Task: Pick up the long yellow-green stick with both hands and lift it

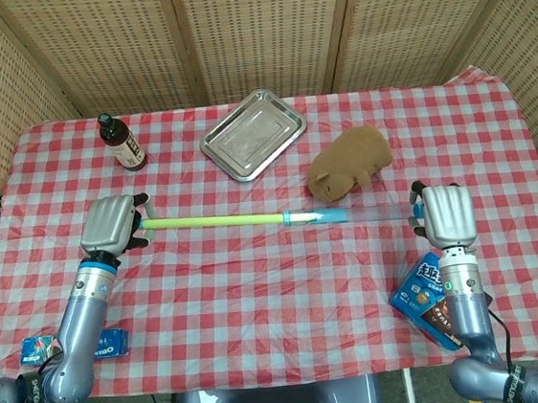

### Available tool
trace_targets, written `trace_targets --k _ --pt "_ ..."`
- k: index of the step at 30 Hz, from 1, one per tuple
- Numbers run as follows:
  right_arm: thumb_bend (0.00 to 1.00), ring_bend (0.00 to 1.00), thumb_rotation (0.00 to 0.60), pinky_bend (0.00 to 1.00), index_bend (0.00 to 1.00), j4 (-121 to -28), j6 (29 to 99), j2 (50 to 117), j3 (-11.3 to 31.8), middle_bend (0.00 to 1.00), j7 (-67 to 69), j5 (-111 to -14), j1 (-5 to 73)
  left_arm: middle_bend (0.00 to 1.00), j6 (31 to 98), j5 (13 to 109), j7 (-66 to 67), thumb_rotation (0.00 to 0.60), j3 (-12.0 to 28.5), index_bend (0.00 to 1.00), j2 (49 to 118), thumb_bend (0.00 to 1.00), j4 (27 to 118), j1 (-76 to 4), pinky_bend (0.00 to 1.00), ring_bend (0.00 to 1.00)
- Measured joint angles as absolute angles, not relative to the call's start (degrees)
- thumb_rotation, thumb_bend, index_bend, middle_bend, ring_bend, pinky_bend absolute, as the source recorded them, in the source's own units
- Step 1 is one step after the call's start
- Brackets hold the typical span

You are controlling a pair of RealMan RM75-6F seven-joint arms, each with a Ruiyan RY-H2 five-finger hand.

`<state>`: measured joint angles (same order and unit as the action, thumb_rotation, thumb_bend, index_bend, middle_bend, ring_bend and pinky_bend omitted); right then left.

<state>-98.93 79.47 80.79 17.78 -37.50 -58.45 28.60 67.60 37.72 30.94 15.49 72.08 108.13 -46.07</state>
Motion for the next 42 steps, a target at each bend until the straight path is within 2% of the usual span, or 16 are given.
trace_targets --k 21,42 --pt "0.51 1.00 0.600 0.62 0.62 -101.6 80.1 83.9 15.5 1.00 -41.3 -61.3 31.1 0.92 70.4 34.3 36.0 0.600 17.0 0.85 81.5 0.64 107.5 -51.7 0.75 0.85" --pt "0.50 1.00 0.600 0.62 0.62 -101.5 79.6 88.8 14.3 1.00 -44.9 -62.1 33.7 0.92 69.3 33.8 35.0 0.600 17.2 0.85 84.4 0.64 105.8 -53.1 0.75 0.85"
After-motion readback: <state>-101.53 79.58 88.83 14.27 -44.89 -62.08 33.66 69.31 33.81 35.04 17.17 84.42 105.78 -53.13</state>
